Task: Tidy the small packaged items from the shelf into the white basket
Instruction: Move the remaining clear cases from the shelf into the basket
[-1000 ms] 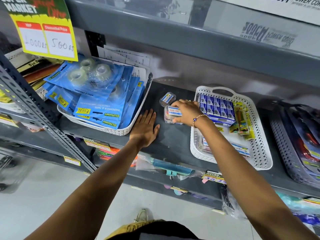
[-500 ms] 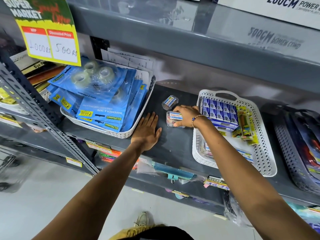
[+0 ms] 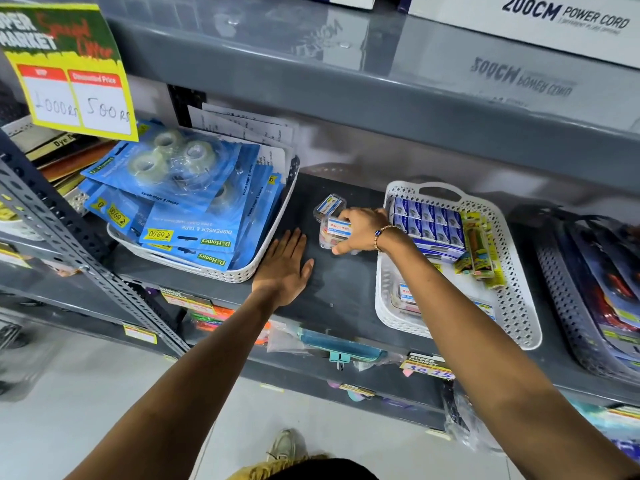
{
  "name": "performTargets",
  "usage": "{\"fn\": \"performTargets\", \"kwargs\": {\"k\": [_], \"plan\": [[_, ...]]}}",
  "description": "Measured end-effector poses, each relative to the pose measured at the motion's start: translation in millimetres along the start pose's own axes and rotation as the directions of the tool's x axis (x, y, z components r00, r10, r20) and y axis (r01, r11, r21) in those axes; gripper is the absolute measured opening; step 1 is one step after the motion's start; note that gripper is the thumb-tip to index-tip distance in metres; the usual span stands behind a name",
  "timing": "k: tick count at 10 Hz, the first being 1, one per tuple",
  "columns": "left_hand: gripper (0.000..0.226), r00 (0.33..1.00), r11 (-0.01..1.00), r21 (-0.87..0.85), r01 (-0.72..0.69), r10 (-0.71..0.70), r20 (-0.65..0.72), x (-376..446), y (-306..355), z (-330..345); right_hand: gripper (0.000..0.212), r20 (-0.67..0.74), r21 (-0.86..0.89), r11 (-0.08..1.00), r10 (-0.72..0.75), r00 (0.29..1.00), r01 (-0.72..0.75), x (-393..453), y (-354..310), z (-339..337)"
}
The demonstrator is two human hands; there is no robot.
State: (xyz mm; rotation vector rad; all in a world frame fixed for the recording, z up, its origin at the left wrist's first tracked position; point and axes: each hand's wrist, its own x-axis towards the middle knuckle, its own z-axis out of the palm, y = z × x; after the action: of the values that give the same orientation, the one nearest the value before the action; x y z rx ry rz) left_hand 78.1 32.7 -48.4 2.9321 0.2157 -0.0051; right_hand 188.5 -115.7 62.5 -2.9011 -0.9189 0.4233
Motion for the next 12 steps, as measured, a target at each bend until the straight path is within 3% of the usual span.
{"fn": "performTargets", "kwargs": {"k": [1,2,3,5,8,12], "plan": [[0.063,1.000,1.000,0.016,-0.002,0.002,-0.001,1,-1,1,0.057,-0.035,0.098,0.995,-0.020,0.999,0.023,-26,6,-32],[0.063,1.000,1.000,0.007,-0.008,0.008,-0.009,1,-1,2,0.057,-0.012,0.079,0.997,-0.015,1.000,0.016,-47,21,-50],[0.063,1.000,1.000,0.003,-0.020,0.020,-0.016,1,-1,1,0.062,0.077,0.087,0.994,0.060,0.995,-0.067,-71,57,-55],[0.062,1.000,1.000,-0.018,-0.024,0.024,0.001,1,-1,2,0.069,0.128,0.081,0.978,0.179,0.975,-0.190,-81,99,-29],[0.062,1.000,1.000,-0.004,-0.005,0.006,0.011,2,-1,3,0.067,0.148,0.083,0.973,0.201,0.968,-0.214,-70,106,2],[0.063,1.000,1.000,-0.007,-0.004,0.004,0.010,3,-3,5,0.049,0.150,0.046,0.980,0.184,0.971,-0.193,-65,108,17]]}}
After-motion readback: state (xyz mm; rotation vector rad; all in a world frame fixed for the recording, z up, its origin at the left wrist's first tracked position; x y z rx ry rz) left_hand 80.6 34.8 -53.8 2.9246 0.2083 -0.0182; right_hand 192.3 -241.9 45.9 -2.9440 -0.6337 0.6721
